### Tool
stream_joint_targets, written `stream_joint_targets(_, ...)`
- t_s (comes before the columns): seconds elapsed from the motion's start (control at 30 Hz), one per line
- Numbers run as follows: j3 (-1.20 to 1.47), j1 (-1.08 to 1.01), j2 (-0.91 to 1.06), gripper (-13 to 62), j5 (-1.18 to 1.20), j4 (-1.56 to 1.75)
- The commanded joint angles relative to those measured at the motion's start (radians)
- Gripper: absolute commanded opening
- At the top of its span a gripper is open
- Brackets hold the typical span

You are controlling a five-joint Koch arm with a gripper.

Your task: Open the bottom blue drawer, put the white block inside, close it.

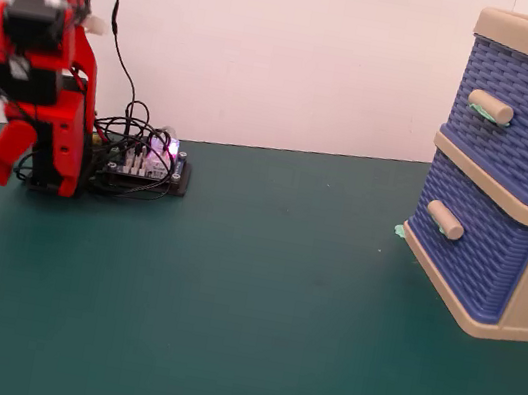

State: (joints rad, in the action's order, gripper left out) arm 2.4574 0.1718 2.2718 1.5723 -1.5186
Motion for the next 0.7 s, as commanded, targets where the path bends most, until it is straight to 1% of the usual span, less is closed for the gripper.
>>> stream_joint_targets(0.0,0.032,0.003,0.084,34.4,0.005,-0.074)
stream_joint_targets(0.07,0.041,0.005,0.080,34.3,0.002,-0.141)
stream_joint_targets(0.67,0.038,0.008,0.078,34.4,-0.002,-0.132)
